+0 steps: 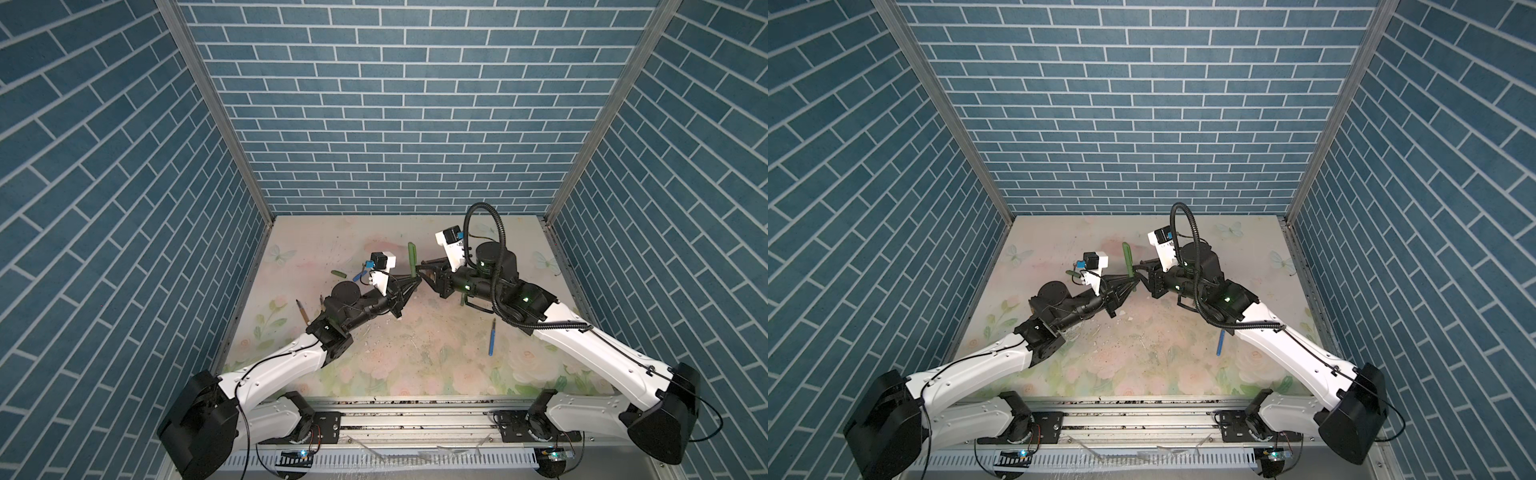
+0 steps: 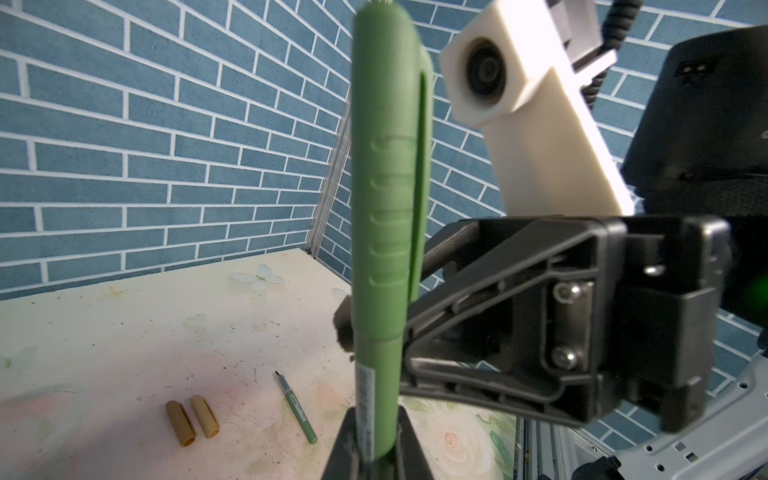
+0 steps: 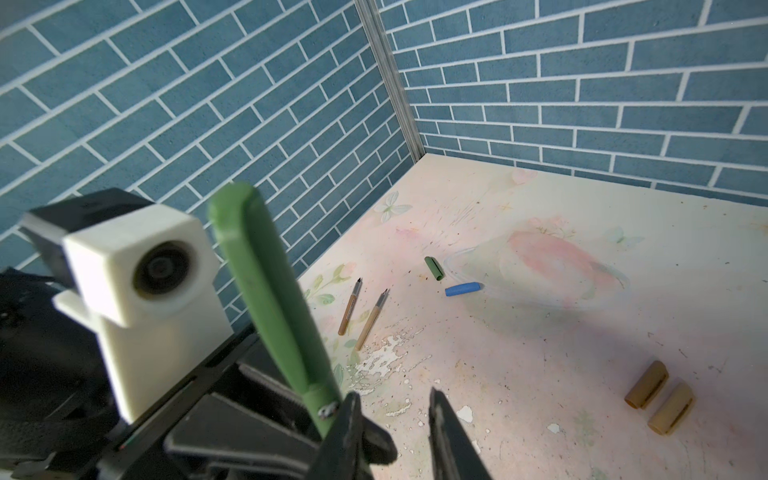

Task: Insert the pens into the pen caps

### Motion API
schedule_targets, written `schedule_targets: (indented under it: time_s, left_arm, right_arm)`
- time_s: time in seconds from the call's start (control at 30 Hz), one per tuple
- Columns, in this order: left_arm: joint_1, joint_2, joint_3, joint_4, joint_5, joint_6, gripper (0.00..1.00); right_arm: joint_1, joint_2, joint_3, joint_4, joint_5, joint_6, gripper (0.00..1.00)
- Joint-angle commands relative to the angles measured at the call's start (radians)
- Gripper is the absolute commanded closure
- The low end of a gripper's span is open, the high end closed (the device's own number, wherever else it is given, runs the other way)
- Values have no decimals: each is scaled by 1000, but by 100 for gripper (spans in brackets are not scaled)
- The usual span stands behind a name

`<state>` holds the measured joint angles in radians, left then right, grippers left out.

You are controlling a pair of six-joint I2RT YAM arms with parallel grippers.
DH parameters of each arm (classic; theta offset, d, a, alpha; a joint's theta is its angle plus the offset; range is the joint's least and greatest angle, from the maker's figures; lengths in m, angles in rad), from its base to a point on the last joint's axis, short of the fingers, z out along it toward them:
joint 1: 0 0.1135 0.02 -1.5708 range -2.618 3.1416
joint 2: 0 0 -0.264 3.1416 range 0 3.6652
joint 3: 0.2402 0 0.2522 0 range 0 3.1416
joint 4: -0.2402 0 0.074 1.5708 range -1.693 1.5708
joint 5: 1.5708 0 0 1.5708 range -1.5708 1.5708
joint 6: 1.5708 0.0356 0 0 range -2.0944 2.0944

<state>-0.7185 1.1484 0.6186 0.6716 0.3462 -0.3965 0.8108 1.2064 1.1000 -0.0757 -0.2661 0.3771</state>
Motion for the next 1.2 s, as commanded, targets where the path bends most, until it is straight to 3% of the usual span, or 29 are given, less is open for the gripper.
schedule_targets:
  time_s: [0.0, 0.43, 0.73, 0.77, 0.87, 0.97, 1.1, 1.17]
  left_arm:
    - [8, 5, 3, -18, -40, -7, 100]
    - [10, 4, -3, -12, 1, -27, 100]
    - [10, -8, -21, 8, 17, -29, 100]
    - [10, -8, -24, 13, 15, -33, 94]
    - [10, -20, -44, 14, -16, -60, 45]
    - [10, -72, -87, -3, -100, -101, 14]
    - [13, -190, -181, -43, -287, -216, 1]
    - [16, -273, -234, -81, -380, -267, 1]
  right_arm:
    - [16, -51, -9, 5, -21, -13, 71]
    - [18, 79, 44, 70, -84, 4, 67]
    - [17, 106, 62, 103, -99, 15, 97]
    - [18, 102, 60, 103, -99, 16, 99]
    - [18, 87, 63, 97, -61, 14, 100]
    - [13, 74, 95, 56, 29, -11, 100]
    - [-33, 105, 199, -55, 107, -31, 100]
    - [-89, 139, 256, -123, 121, -30, 100]
